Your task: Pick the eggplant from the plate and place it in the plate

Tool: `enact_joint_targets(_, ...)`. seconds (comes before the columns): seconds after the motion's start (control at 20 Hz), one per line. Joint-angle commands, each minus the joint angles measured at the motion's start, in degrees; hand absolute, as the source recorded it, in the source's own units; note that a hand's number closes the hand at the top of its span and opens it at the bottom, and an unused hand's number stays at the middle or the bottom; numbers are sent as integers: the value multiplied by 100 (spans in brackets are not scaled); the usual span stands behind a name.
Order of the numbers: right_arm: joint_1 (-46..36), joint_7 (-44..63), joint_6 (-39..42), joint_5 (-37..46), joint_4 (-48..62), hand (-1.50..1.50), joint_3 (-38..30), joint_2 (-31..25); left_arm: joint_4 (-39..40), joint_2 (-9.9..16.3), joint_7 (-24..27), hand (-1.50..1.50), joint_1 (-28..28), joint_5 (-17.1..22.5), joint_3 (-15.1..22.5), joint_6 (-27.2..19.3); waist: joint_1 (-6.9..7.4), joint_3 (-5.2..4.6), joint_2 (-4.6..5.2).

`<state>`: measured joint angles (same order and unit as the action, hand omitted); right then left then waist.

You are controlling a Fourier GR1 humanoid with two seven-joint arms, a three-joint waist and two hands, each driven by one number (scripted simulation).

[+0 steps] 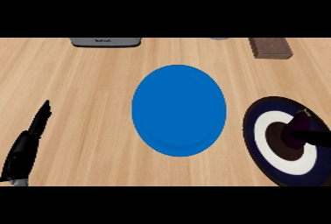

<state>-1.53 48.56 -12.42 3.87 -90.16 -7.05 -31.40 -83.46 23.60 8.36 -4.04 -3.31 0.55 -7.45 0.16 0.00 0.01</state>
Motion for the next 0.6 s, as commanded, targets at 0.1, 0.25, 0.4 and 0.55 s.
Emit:
enact_joint_targets(0.1,-213,-347,267,183,705,-150,-8,454,-140,-100,-93,0,-124,-84,-196,272,7,1,0)
enact_joint_targets(0.25,-495,-414,467,271,1112,-150,-210,357,-367,-389,-80,0,-301,-323,-78,128,17,1,-1)
enact_joint_targets(0.4,-444,-878,330,473,1350,-150,-228,682,-281,-269,45,0,-300,-315,-411,361,5,1,-1)
enact_joint_targets(0.55,-201,-1099,366,500,1232,-150,-305,780,-269,-535,-241,0,-22,-589,-257,226,-18,1,-3)
